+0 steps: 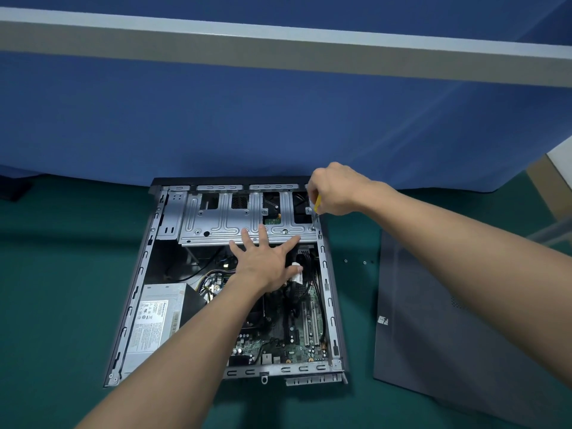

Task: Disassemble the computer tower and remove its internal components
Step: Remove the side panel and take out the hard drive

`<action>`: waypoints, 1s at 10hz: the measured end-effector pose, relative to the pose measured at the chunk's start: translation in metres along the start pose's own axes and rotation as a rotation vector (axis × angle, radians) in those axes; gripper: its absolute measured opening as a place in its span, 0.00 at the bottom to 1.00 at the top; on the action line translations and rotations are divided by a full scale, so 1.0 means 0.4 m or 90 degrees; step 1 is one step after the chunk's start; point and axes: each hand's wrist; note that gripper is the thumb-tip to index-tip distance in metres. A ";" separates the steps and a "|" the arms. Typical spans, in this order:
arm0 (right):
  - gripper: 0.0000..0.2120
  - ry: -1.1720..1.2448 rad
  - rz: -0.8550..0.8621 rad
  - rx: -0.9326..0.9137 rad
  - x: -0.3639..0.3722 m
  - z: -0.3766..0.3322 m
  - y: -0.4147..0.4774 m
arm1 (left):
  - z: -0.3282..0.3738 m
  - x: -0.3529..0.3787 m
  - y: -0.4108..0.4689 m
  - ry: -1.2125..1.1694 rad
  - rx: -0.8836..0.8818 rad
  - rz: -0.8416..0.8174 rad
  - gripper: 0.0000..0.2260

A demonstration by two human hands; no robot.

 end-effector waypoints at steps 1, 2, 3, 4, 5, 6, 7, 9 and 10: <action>0.05 0.040 -0.044 0.002 0.012 0.003 -0.002 | -0.001 0.000 0.001 0.005 -0.001 0.003 0.31; 0.21 -0.037 -0.049 0.081 0.018 -0.001 -0.005 | 0.000 0.001 0.000 0.006 -0.001 0.000 0.31; 0.19 -0.062 -0.059 0.097 0.017 -0.003 0.002 | -0.001 0.000 -0.002 0.005 0.002 0.002 0.31; 0.13 -0.071 -0.026 0.064 0.011 -0.002 -0.002 | -0.001 0.000 -0.004 0.007 0.001 0.003 0.31; 0.06 -0.047 -0.010 0.020 -0.001 0.002 -0.001 | 0.000 -0.001 -0.004 0.009 0.001 0.004 0.31; 0.11 0.015 -0.046 -0.021 0.003 0.004 -0.002 | 0.001 -0.001 -0.003 0.011 -0.001 0.002 0.31; 0.12 -0.077 -0.055 0.035 0.014 0.003 0.000 | 0.001 -0.001 -0.004 0.014 -0.002 -0.001 0.31; 0.14 -0.072 -0.004 0.078 0.024 0.004 0.003 | 0.001 -0.001 -0.005 0.011 0.000 0.004 0.31; 0.11 -0.039 0.045 0.045 0.022 0.000 0.002 | 0.000 -0.001 -0.006 0.020 -0.001 0.003 0.31</action>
Point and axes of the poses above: each hand's wrist, its own y-axis towards the middle knuckle, its own x-axis out of the palm, z = x × y, and after that the axes turned 3 degrees about -y, right-handed
